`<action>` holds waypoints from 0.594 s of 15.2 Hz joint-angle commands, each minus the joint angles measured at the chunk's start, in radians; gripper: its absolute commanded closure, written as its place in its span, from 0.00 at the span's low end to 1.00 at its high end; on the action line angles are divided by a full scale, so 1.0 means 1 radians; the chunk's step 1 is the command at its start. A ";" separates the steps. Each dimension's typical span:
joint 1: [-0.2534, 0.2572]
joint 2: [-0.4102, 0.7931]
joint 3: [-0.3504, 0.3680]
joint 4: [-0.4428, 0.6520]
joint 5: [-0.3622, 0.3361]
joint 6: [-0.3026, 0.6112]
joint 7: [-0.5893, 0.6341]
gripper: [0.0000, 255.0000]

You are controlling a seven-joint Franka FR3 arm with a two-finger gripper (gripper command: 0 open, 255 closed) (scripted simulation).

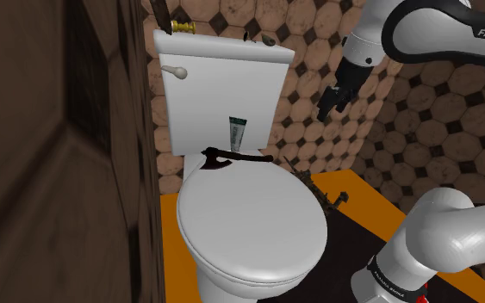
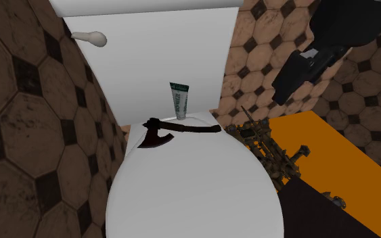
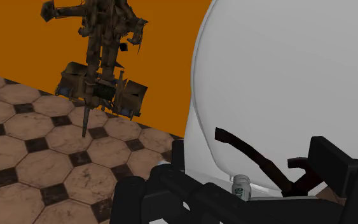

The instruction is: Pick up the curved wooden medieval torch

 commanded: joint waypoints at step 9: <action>0.043 0.299 -0.036 0.068 -0.027 0.170 -0.156 0.00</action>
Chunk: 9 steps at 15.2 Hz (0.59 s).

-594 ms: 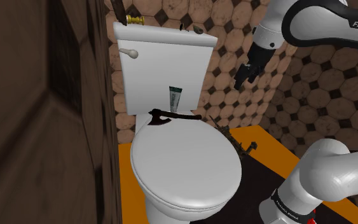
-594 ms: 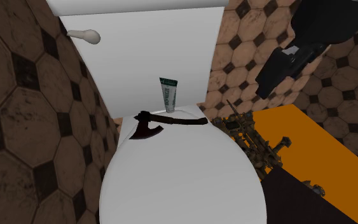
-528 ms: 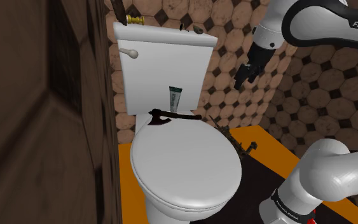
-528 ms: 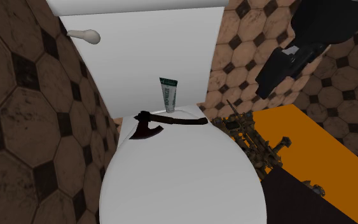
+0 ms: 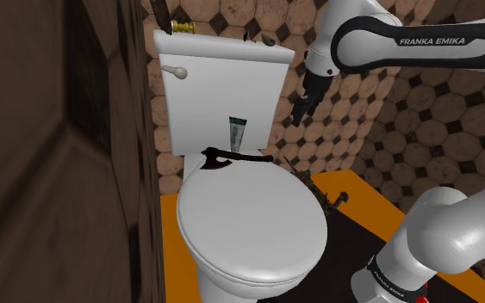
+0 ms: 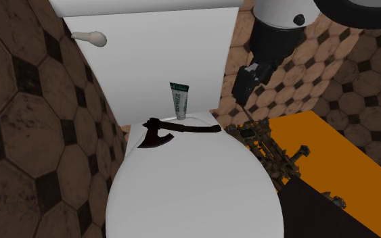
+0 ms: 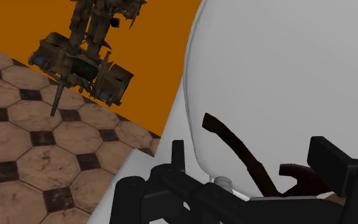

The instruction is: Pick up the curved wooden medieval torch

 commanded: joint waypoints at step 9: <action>0.046 0.387 -0.009 0.154 -0.019 0.153 -0.185 0.00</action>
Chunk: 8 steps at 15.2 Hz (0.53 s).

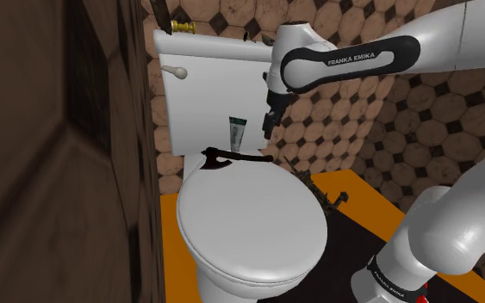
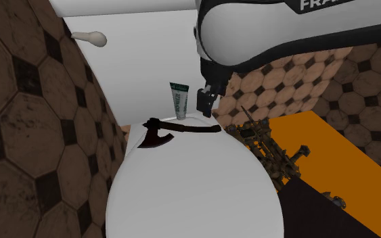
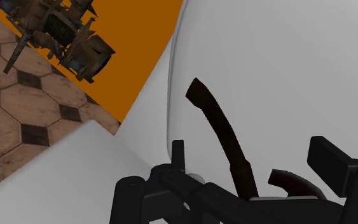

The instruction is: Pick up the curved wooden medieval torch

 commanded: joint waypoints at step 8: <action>0.030 0.350 0.022 0.216 -0.024 0.060 -0.154 0.00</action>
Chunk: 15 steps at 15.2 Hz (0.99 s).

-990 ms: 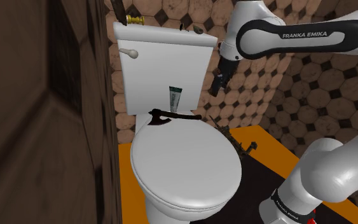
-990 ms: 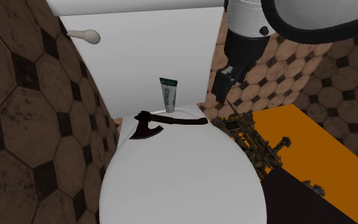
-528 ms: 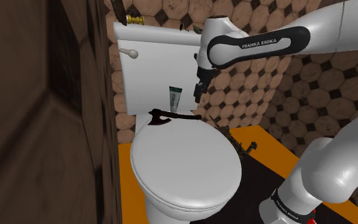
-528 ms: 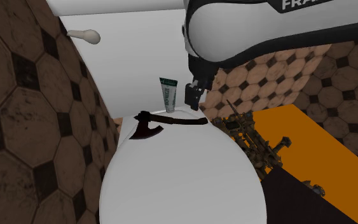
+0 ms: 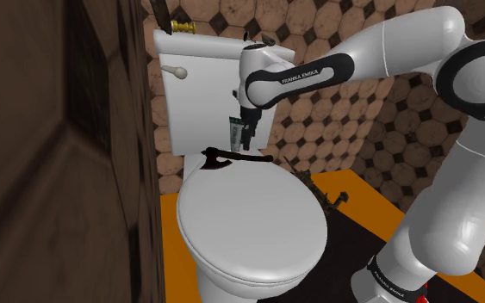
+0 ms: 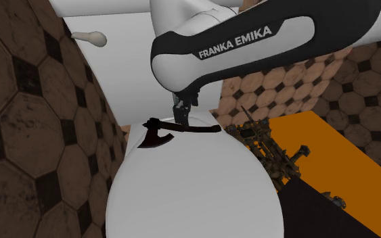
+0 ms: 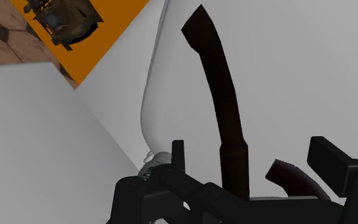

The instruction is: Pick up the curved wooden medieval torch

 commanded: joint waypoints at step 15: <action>0.009 0.166 0.008 0.038 -0.025 0.101 -0.033 1.00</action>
